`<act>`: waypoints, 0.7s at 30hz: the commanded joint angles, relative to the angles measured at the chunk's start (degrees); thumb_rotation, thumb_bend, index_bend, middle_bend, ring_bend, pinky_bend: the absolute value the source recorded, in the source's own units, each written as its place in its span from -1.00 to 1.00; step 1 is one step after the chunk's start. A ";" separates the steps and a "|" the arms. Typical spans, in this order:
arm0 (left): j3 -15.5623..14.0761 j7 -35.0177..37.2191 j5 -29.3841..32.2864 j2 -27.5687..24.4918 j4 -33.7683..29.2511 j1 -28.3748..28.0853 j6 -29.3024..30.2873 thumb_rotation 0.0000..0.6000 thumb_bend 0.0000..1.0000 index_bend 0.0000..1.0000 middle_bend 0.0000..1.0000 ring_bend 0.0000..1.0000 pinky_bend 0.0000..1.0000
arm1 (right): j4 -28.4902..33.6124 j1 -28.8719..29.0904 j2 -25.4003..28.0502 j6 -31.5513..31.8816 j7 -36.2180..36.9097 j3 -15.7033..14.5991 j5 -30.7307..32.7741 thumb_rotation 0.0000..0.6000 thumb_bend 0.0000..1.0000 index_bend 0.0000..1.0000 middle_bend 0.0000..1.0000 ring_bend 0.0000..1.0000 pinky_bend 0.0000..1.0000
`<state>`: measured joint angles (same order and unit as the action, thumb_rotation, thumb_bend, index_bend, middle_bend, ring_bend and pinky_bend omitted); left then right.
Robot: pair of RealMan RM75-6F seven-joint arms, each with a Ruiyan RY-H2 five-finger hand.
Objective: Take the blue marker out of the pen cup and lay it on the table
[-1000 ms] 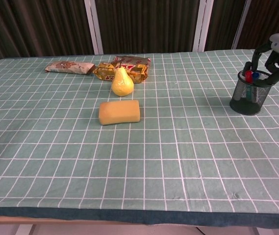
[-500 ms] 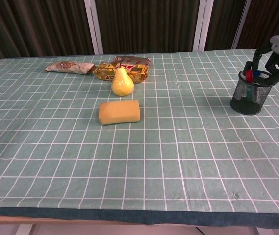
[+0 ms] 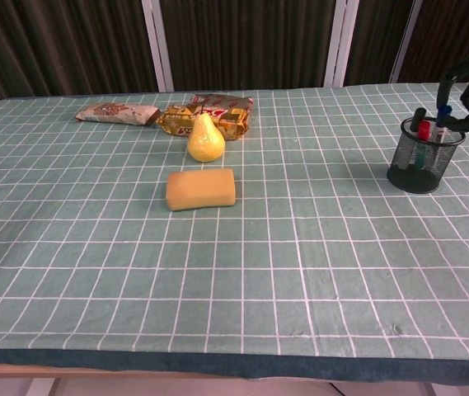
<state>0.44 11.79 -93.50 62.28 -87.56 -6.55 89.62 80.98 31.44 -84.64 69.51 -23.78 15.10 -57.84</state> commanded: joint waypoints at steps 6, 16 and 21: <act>0.07 0.37 0.12 -0.06 0.04 0.01 -0.03 1.00 -0.05 -0.53 -0.54 -0.56 -0.22 | 14.74 -4.80 7.81 9.20 -0.73 1.56 -2.66 1.00 0.50 0.66 1.00 1.00 1.00; 0.27 1.48 0.63 -0.33 0.17 0.26 0.20 1.00 -0.05 -0.53 -0.54 -0.56 -0.22 | 34.37 -13.88 21.38 20.30 4.40 -2.39 -18.68 1.00 0.50 0.66 1.00 1.00 1.00; 0.49 2.30 1.26 -0.49 0.29 0.28 -0.02 1.00 -0.05 -0.53 -0.54 -0.56 -0.22 | 36.49 -16.70 26.28 19.44 9.88 -6.36 -25.26 1.00 0.50 0.67 1.00 1.00 1.00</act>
<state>0.89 14.03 -92.29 61.81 -87.29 -6.27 89.63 115.90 16.62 -60.79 88.75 -16.34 10.90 -80.45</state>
